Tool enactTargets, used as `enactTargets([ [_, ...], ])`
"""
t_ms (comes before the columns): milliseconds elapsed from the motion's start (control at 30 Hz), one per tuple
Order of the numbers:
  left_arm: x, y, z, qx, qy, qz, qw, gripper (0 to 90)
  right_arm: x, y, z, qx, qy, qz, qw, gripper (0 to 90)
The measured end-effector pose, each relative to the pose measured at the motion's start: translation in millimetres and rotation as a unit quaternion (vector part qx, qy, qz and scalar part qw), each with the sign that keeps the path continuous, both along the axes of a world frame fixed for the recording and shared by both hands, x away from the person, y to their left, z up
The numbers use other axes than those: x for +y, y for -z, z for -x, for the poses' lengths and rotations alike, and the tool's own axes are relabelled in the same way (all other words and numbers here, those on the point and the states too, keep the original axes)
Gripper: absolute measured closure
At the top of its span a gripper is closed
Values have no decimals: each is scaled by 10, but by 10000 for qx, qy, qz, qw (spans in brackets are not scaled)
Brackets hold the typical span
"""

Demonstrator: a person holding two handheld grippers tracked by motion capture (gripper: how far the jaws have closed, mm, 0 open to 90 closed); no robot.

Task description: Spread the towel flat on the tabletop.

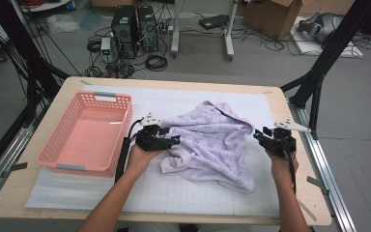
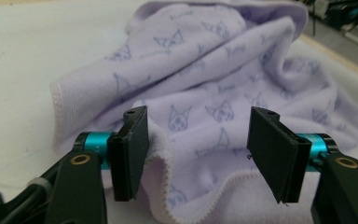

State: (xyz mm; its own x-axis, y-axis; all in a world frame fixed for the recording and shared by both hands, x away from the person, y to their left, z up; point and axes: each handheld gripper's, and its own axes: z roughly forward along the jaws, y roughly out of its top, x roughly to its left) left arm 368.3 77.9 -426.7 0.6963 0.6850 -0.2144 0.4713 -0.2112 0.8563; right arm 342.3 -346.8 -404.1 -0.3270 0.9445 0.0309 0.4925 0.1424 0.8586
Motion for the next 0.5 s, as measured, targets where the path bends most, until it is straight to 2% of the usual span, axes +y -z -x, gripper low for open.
enactTargets([
  [67,-8,65,24,40,-22,-116,9999,343,-66,7,151,11,-133,-85,9999,565],
  [200,-42,176,40,249,86,-234,9994,321,-103,54,265,76,-315,-159,9993,520],
  [233,-51,192,43,259,110,-268,9992,326,-111,82,287,155,-365,-195,9990,508],
  [367,-104,200,61,244,149,-337,9990,326,-55,219,310,510,-630,-153,9966,486],
  [433,-136,201,80,195,187,-383,9989,325,9,271,288,609,-775,-141,9950,485],
  [500,-150,203,86,141,357,-231,9990,338,86,288,269,696,-944,-153,9930,487],
])
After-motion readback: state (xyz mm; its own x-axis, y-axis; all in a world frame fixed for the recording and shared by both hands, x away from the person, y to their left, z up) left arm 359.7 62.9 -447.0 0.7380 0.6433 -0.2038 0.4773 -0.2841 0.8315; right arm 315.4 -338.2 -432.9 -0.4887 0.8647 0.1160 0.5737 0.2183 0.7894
